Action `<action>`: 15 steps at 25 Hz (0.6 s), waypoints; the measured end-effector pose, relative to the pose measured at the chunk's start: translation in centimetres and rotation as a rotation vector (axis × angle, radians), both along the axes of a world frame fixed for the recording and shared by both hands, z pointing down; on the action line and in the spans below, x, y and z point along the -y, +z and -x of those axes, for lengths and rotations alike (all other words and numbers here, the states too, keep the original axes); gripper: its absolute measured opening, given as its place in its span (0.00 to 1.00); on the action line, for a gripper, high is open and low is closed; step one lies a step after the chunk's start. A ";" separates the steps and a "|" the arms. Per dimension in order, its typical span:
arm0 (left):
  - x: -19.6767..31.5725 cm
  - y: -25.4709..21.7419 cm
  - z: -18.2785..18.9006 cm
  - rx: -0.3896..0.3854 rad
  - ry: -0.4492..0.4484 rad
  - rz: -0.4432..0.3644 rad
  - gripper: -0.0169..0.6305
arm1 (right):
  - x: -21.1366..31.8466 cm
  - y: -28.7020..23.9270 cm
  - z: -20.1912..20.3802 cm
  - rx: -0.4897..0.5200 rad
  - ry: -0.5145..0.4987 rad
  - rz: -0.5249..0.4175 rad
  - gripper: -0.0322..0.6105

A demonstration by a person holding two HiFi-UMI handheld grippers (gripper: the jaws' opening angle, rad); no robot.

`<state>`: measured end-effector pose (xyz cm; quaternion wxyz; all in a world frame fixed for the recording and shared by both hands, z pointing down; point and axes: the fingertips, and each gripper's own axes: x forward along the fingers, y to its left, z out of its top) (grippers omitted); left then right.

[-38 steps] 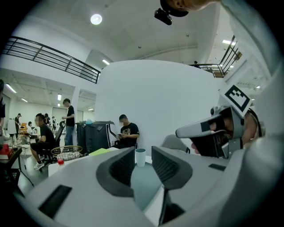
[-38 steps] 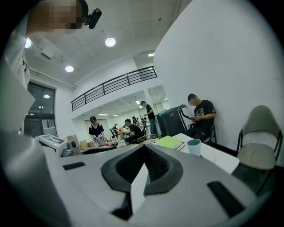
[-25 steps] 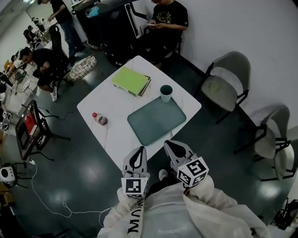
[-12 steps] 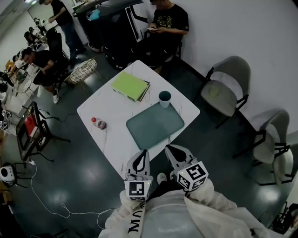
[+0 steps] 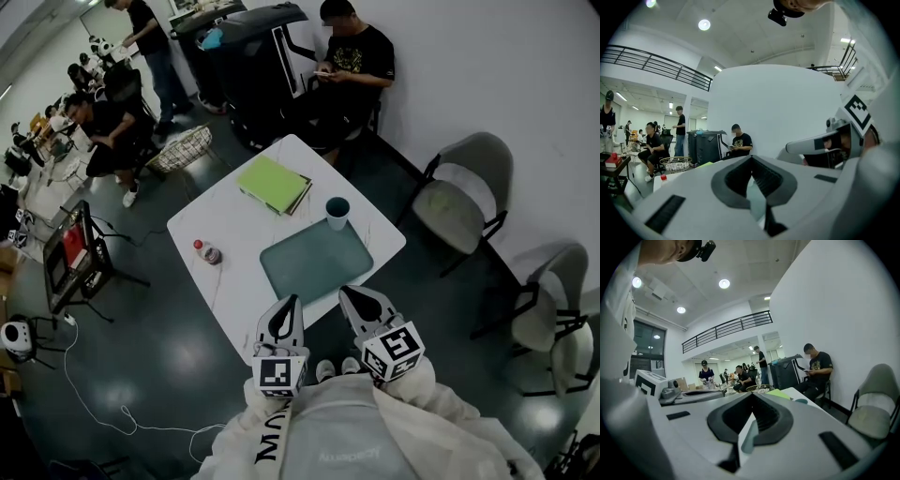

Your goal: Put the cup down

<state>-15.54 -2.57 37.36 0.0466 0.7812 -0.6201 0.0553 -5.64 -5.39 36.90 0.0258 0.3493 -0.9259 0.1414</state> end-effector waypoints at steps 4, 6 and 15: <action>0.6 -0.8 -1.0 0.017 0.013 -0.017 0.04 | 0.7 -0.7 -0.7 0.011 0.008 -0.022 0.06; 0.8 -1.1 -1.8 0.027 0.030 -0.022 0.04 | 1.0 -0.9 -1.3 0.021 0.020 -0.027 0.06; 1.1 -0.4 -3.5 0.046 0.048 -0.005 0.04 | 1.5 -0.7 -2.9 0.023 0.048 -0.025 0.06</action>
